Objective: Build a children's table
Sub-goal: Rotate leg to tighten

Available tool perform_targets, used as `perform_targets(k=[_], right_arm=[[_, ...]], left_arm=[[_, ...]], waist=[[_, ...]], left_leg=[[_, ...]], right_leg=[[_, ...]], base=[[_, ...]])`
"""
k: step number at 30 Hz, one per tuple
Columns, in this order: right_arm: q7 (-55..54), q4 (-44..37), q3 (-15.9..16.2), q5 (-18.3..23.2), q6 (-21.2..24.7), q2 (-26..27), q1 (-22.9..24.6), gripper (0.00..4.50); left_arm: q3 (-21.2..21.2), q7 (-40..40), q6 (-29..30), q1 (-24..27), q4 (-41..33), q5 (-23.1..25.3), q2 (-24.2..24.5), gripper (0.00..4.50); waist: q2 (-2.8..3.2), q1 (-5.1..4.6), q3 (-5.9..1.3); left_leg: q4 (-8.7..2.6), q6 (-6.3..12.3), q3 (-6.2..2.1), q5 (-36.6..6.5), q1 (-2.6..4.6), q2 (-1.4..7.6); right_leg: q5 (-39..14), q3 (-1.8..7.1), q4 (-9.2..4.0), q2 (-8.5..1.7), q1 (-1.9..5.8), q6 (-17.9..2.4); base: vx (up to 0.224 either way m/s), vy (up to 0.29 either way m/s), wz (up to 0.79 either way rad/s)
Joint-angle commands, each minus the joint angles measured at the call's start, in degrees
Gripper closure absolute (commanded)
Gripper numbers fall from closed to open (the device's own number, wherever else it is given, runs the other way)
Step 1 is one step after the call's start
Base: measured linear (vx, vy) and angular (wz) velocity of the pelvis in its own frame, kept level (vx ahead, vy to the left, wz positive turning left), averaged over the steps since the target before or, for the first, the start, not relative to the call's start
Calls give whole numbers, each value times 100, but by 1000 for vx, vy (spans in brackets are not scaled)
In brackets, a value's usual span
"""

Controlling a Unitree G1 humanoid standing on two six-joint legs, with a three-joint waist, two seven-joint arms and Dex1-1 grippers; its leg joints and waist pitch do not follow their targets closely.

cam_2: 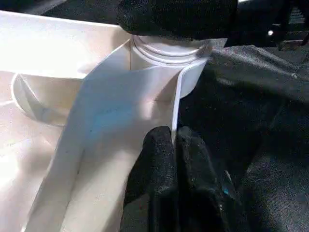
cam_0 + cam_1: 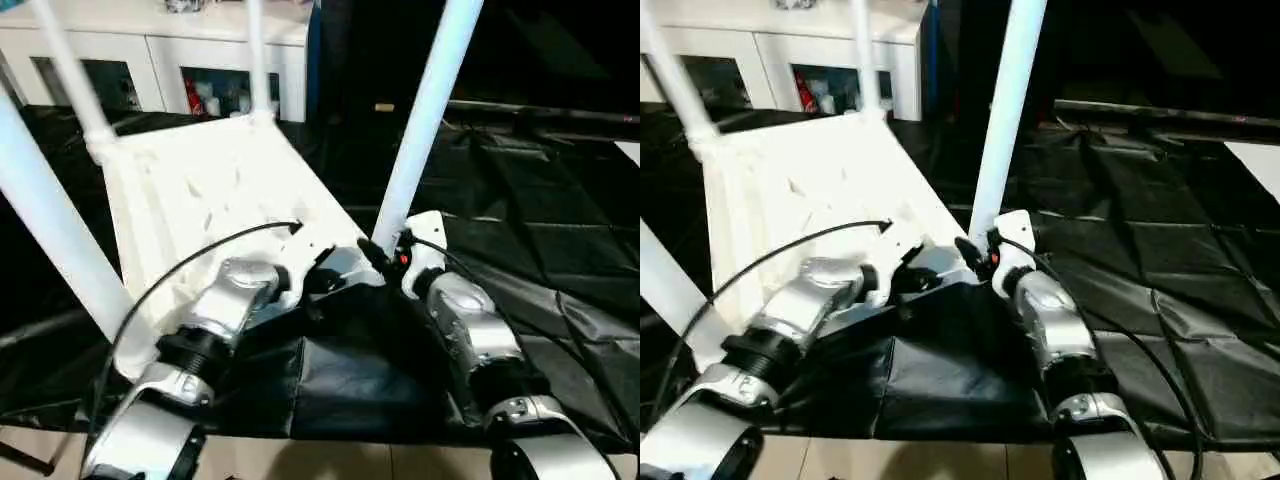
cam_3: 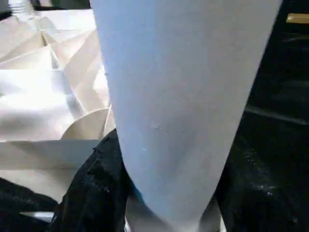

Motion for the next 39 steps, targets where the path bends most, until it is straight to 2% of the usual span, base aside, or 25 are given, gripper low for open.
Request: perform_targets(k=[1, 2, 4, 5, 6, 8, 10, 12, 15, 17, 21, 24, 31, 35, 36, 37, 38, 39], right_arm=[[644, 245, 639, 68, 205, 739, 173, 183], [1004, 134, 711, 137, 227, 654, 177, 181], [1182, 65, 735, 160, 252, 577, 187, 153], [1412, -13, 762, 186, 267, 473, 204, 153], [2176, -283, 845, 314, 334, 140, 294, 153], [2585, -427, 877, 404, 402, -44, 344, 153], [3123, -594, 894, 537, 528, -313, 396, 153], [3595, -699, 919, 623, 640, -599, 415, 153], [4261, -818, 1010, 681, 795, -1027, 419, 153], [4538, -880, 1071, 672, 902, -1219, 422, 153], [5165, -1008, 1133, 618, 1111, -1639, 407, 184], [5334, -1000, 1207, 581, 1060, -1753, 377, 213], [5441, -1120, 1296, 647, 1259, -1718, 415, 229], [4158, -825, 1088, 464, 1068, -1224, 519, 230], [3392, -595, 992, 301, 829, -996, 520, 232], [2815, -412, 919, 186, 685, -830, 510, 234], [2441, -296, 864, 128, 603, -717, 506, 240], [2066, -186, 801, 87, 545, -596, 501, 244]], left_arm=[[123, 491, -235, -153, 70, -121, -450, 450], [59, 272, -278, -108, -7, -146, -433, 450], [8, 99, -300, -65, -75, -165, -383, 450], [-42, -83, -301, -17, -146, -182, -310, 450], [-174, -631, -323, 113, -337, -223, -59, 450], [-253, -962, -363, 184, -443, -262, 87, 450], [-383, -1525, -429, 312, -645, -361, 310, 450], [-491, -2011, -403, 437, -861, -463, 527, 450], [-554, -2412, -349, 510, -998, -510, 763, 450], [-557, -2527, -357, 519, -1009, -507, 845, 450], [-586, -2975, -294, 588, -1142, -508, 1115, 450], [-613, -3134, -273, 629, -1200, -498, 1257, 450], [-585, -3077, -325, 655, -1199, -457, 1320, 450], [-251, -1738, -305, 421, -709, -225, 889, 450], [-126, -1270, -238, 330, -550, -187, 713, 450], [-21, -913, -173, 262, -442, -181, 570, 450], [54, -659, -133, 216, -370, -180, 466, 450], [125, -409, -98, 169, -301, -182, 358, 450]], waist=[[-36, 10, -259], [-3, 11, -254], [-18, 2, -257], [-22, 0, -261], [-47, 11, -278], [-49, 32, -297], [-52, 44, -305], [-36, 51, -303], [-14, 92, -298], [-8, 161, -290], [-12, 264, -274], [-18, 266, -280], [-49, 267, -295], [-58, 246, -273], [-81, 218, -245], [-61, 200, -231], [-72, 194, -230], [-78, 112, -205]], left_leg=[[-406, 75, -121, -1627, 111, 193], [-416, 79, -128, -1672, 116, 196], [-427, 90, -132, -1715, 112, 204], [-424, 94, -130, -1712, 112, 206], [-404, 197, -122, -1587, 90, 207], [-382, 362, -117, -1275, 71, 205], [-359, 495, -102, -1049, 66, 201], [-359, 539, -99, -1006, 71, 217], [-362, 477, -87, -1055, 109, 243], [-360, 465, -66, -1052, 123, 262], [-381, 306, -70, -1238, 140, 271], [-386, 234, -77, -1244, 138, 263], [-360, 323, -68, -1024, 117, 244], [-377, 247, -75, -1155, 126, 244], [-399, 144, -87, -1376, 137, 231], [-407, -8, -96, -1597, 166, 226], [-417, -67, -111, -1651, 163, 224], [-462, -204, -149, -1878, 149, 211]], right_leg=[[-1356, 169, -525, -380, 151, -1054], [-1415, 168, -530, -384, 148, -1051], [-1401, 165, -537, -378, 152, -1056], [-1382, 166, -535, -382, 155, -1062], [-1144, 170, -517, -383, 194, -1090], [-700, 167, -476, -388, 229, -1177], [-345, 162, -447, -387, 239, -1290], [-259, 151, -427, -386, 234, -1379], [-333, 136, -426, -370, 221, -1484], [-318, 130, -409, -348, 205, -1496], [-697, 143, -433, -381, 184, -1392], [-707, 143, -429, -385, 183, -1368], [-409, 139, -399, -376, 203, -1402], [-688, 146, -428, -388, 171, -1359], [-1116, 152, -486, -404, 150, -1289], [-1625, 164, -520, -422, 118, -1176], [-1829, 162, -533, -432, 122, -1104], [-2299, 149, -566, -424, 122, -919]], base=[[0, 0, 0], [0, 0, 0], [0, 0, 0], [0, 0, 0], [0, 0, 0], [0, 0, 0], [0, 0, 0], [0, 0, 0], [0, 0, 0], [0, 0, 0], [0, 0, 0], [0, 0, 0], [0, 0, 0], [0, 0, 0], [0, 0, 0], [0, 0, 0], [-57, 8, -8], [0, 0, 0]])
